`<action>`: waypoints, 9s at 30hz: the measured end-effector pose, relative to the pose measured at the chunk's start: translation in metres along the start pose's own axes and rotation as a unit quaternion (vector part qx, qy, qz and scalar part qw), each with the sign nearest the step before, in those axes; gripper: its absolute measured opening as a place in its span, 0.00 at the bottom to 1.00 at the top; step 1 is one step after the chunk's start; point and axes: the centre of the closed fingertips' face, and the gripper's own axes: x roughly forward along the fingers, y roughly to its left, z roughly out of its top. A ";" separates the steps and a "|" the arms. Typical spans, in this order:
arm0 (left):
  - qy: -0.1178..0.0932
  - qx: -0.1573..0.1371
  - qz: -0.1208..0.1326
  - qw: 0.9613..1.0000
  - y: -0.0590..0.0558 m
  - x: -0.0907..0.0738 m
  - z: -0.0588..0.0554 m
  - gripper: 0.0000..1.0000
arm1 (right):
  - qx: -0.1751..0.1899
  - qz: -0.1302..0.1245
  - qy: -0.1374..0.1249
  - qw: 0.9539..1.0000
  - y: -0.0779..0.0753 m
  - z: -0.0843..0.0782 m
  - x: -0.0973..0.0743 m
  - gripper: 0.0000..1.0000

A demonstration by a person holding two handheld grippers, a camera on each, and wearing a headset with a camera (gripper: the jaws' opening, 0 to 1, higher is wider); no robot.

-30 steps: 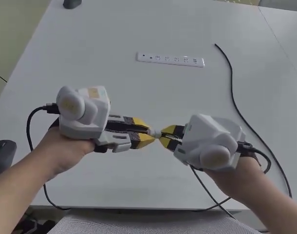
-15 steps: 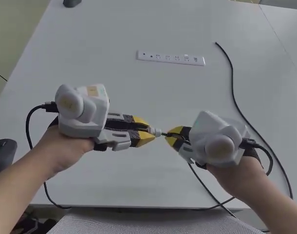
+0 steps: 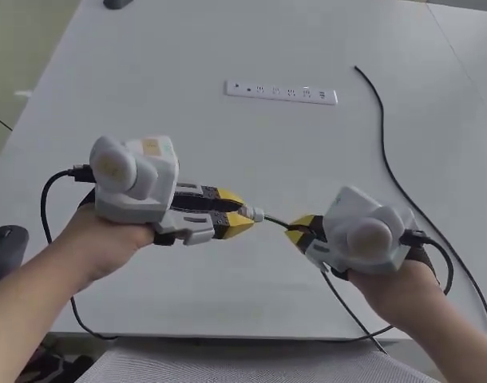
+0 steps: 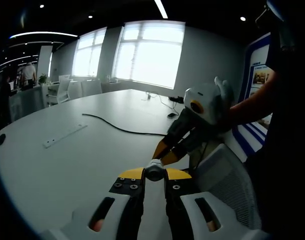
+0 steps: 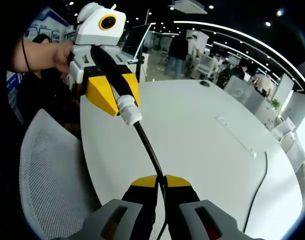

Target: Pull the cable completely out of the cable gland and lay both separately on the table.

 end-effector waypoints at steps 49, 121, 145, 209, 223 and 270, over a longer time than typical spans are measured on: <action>0.006 -0.021 0.020 1.000 0.004 -0.007 -0.036 0.15 | -0.051 0.006 0.019 0.999 -0.021 0.035 0.031 0.00; 0.049 -0.116 0.101 0.987 0.046 -0.028 -0.190 0.15 | -0.178 0.184 0.077 0.964 0.081 0.046 0.216 0.00; 0.067 -0.100 0.094 0.988 0.046 -0.021 -0.201 0.16 | -0.164 0.195 0.080 0.964 0.088 0.042 0.215 0.00; 0.069 -0.077 0.119 0.987 0.045 -0.038 -0.173 0.39 | -0.024 0.124 -0.045 0.991 0.034 0.072 0.103 0.34; 0.020 -0.101 0.122 0.987 0.027 -0.054 -0.130 0.51 | 0.065 0.093 -0.104 0.988 0.016 0.063 0.034 0.47; 0.006 -0.128 0.153 0.980 -0.009 -0.098 -0.116 0.94 | 0.167 0.058 -0.064 0.982 0.045 -0.062 -0.051 0.88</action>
